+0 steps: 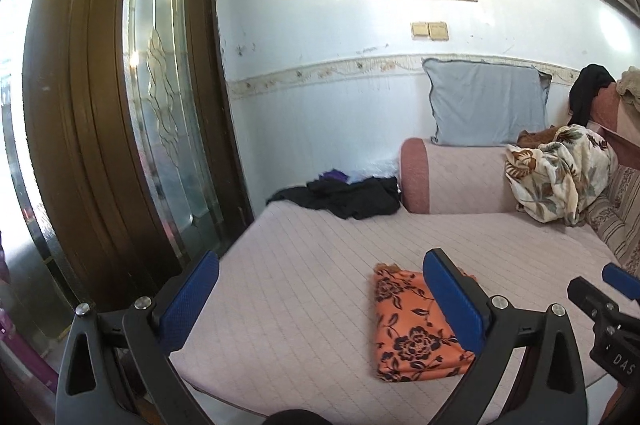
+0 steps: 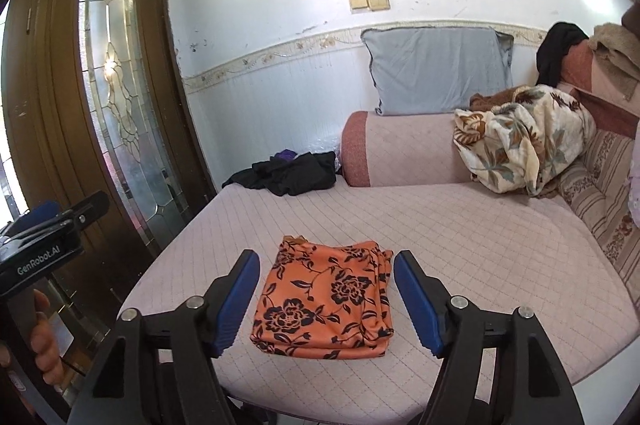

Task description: Fold small clothes

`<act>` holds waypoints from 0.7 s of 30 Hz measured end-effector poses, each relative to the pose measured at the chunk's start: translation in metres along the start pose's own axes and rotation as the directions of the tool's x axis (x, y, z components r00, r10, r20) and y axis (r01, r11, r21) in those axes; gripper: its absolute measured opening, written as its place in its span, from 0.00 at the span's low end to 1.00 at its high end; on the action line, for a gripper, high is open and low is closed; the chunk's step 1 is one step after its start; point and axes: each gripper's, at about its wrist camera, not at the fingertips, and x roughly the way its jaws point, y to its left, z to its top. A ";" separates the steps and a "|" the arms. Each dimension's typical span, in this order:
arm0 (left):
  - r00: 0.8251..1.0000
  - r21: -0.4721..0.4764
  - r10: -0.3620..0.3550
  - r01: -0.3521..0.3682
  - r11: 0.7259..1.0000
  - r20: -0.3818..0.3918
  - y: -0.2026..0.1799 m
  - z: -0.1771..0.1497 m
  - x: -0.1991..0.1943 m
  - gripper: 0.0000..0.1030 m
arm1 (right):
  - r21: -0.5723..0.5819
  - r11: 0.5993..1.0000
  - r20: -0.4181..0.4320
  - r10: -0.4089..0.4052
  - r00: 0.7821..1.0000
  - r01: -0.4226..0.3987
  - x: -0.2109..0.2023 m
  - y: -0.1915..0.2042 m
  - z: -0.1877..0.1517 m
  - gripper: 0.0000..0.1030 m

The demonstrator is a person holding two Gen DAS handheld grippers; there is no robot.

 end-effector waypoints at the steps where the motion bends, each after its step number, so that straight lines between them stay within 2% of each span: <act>1: 1.000 0.006 0.006 -0.006 1.000 0.007 0.001 0.000 -0.003 1.00 | -0.004 1.000 0.005 -0.001 1.000 0.001 -0.002 0.003 0.001 0.71; 6: 1.000 0.017 0.009 -0.009 1.000 0.003 0.005 0.003 -0.005 1.00 | -0.015 1.000 0.010 0.000 1.000 0.000 -0.004 0.015 0.005 0.71; 14: 0.999 0.013 -0.002 0.002 1.000 -0.043 -0.001 0.008 0.004 1.00 | 0.000 1.000 -0.028 0.001 1.000 -0.001 0.019 0.023 0.015 0.71; 21: 0.999 0.007 -0.001 0.001 1.000 -0.054 -0.009 0.013 0.014 1.00 | -0.015 1.000 -0.033 0.000 0.999 0.000 0.031 0.023 0.018 0.71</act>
